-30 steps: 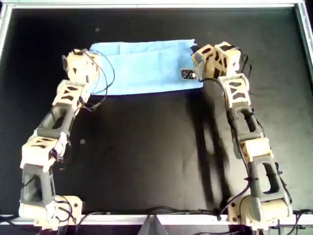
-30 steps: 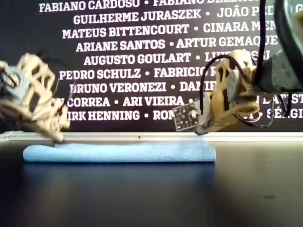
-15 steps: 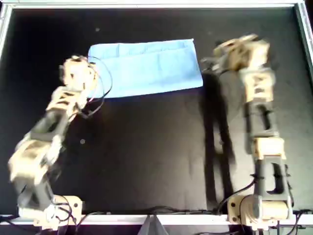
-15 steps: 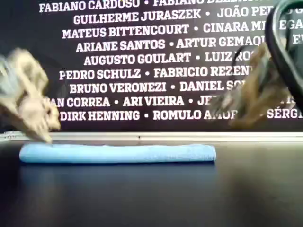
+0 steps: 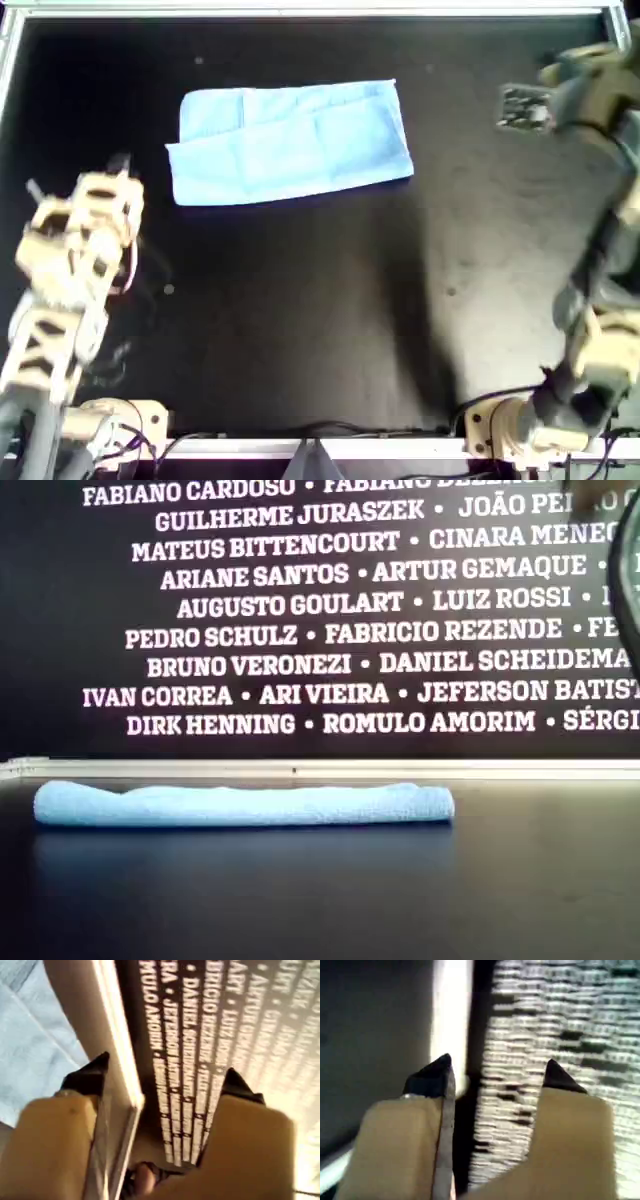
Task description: Fold a cloth
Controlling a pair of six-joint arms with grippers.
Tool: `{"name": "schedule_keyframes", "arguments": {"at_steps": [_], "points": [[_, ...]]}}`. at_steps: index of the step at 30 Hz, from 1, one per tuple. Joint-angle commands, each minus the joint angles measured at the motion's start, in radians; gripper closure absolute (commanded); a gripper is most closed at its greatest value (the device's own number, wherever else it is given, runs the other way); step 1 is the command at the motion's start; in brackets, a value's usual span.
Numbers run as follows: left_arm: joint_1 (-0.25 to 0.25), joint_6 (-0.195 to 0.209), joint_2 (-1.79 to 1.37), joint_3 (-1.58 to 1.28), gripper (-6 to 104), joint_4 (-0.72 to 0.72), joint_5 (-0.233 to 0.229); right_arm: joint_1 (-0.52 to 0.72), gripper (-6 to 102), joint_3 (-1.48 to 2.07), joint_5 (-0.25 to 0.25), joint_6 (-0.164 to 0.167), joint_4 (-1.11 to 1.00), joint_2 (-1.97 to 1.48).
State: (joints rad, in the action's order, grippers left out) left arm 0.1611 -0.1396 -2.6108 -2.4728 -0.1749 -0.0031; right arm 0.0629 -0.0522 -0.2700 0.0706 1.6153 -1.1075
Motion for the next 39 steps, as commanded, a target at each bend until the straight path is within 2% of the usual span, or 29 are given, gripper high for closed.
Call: {"name": "schedule_keyframes", "arguments": {"at_steps": [1, 7, 9, 11, 18, 23, 30, 39], "points": [[-0.02, -0.003, -0.126, -0.031, 21, 0.002, -0.006, 0.014, 23, 0.057, -0.006, 0.002, 0.002, -0.282], [-0.017, -0.003, -0.21, -0.095, 21, 0.0, -0.006, 0.017, 23, 0.546, -0.006, 0.003, -0.008, -0.759], [-0.012, 0.008, -0.245, -0.12, 21, 0.0, -0.006, 0.021, 23, 0.739, -0.005, 0.018, -0.017, -0.922], [-0.008, 0.009, -0.287, -0.152, 21, 0.0, -0.006, 0.028, 23, 0.922, 0.006, 0.02, -0.02, -1.054], [-0.006, 0.011, -0.431, -0.316, 21, 0.0, 0.009, 0.032, 23, 1.491, 0.009, 0.02, -0.08, -1.203], [-0.006, 0.011, -0.451, -0.408, 21, 0.0, -0.003, 0.034, 23, 1.832, 0.011, 0.018, -0.364, -1.362], [-0.005, 0.012, -0.451, -0.456, 21, 0.003, 0.012, 0.032, 24, 2.361, 0.011, 0.018, -0.765, -1.885], [-0.005, 0.012, -0.453, -0.506, 20, 0.003, 0.012, 0.029, 23, 2.855, 0.009, 0.02, -1.012, -1.99]]}}
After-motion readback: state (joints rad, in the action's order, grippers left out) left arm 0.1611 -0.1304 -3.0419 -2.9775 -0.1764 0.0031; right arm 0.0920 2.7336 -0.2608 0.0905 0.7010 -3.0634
